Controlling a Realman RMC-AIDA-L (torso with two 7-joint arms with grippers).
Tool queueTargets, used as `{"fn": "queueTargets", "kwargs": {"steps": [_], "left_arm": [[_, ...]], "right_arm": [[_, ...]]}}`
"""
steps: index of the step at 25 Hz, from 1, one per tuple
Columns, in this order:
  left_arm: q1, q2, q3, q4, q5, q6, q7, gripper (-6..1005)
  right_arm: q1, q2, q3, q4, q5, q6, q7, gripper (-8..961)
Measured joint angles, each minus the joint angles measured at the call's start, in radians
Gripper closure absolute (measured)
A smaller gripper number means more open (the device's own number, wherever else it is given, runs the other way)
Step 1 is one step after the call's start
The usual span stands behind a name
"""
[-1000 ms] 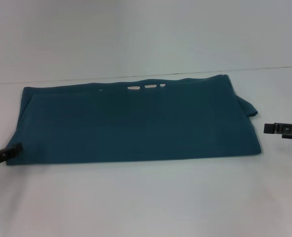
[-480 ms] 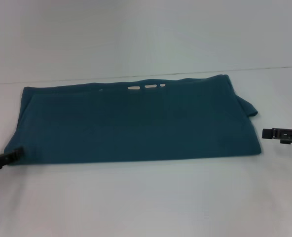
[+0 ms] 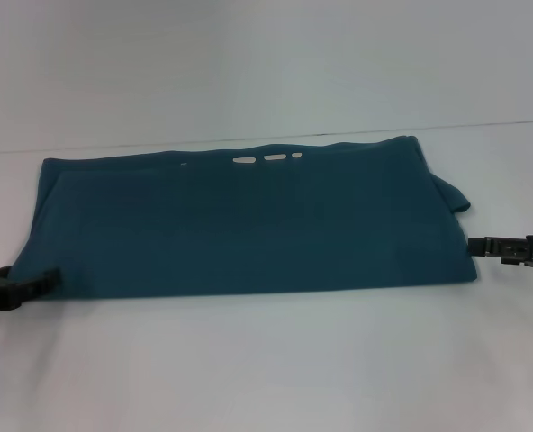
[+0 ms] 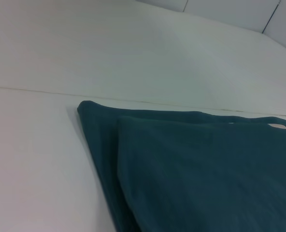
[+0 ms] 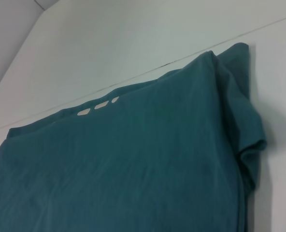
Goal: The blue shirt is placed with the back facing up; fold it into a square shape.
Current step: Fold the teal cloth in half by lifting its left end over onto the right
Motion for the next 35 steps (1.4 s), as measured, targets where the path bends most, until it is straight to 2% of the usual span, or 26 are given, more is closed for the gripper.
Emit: {"fn": "queueTargets", "kwargs": {"steps": [4,17,25,35], "left_arm": [[-0.001,0.0,0.002,0.0,0.0,-0.001,0.0,90],[-0.005,0.002,0.023,0.006,0.0,0.001,-0.001,116],[-0.015,0.001,0.05,0.021,0.052,-0.064,-0.053,165],[-0.022,0.002,0.054,0.03,0.057,-0.063,-0.063,570]], "right_arm": [[0.006,0.01,-0.001,0.0,0.0,0.015,-0.007,8],[0.004,0.009,0.008,0.0,0.0,0.022,-0.009,12],[0.007,0.011,0.008,0.0,0.003,0.02,-0.008,12],[0.007,0.011,0.008,0.0,0.007,0.022,-0.007,12]]}}
